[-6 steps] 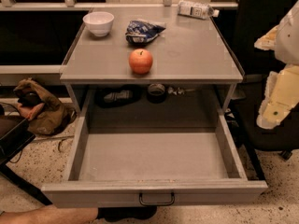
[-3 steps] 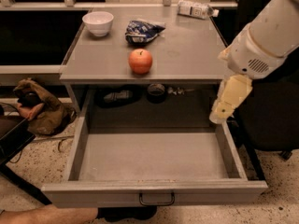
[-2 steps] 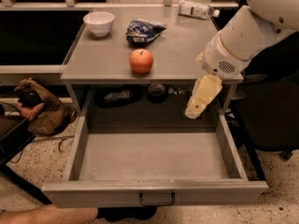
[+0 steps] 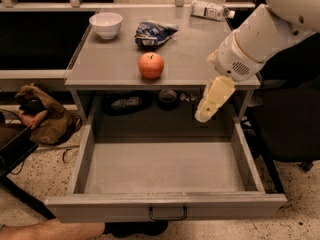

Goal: Place apple into top drawer

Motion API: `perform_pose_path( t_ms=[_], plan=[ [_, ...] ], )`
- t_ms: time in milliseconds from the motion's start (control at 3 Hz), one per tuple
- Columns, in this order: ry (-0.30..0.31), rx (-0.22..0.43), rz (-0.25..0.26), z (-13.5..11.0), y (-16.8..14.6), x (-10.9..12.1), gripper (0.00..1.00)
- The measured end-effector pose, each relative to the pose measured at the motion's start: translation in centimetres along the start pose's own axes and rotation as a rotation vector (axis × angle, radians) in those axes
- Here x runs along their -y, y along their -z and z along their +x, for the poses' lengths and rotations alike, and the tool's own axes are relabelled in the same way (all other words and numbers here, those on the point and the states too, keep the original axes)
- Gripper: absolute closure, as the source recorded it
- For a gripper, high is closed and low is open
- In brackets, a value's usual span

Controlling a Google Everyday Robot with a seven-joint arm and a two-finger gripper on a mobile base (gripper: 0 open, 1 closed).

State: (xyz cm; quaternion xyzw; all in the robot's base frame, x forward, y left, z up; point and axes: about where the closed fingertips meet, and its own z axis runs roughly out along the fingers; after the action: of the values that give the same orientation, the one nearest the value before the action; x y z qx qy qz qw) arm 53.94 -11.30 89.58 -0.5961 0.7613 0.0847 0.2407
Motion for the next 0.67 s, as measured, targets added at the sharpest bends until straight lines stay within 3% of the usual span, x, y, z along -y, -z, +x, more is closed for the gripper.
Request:
perform_pose_path(
  t_ms=[667],
  plan=[
    [0.034, 0.145, 0.050, -6.6, -2.1, 6.2, 0.00]
  ],
)
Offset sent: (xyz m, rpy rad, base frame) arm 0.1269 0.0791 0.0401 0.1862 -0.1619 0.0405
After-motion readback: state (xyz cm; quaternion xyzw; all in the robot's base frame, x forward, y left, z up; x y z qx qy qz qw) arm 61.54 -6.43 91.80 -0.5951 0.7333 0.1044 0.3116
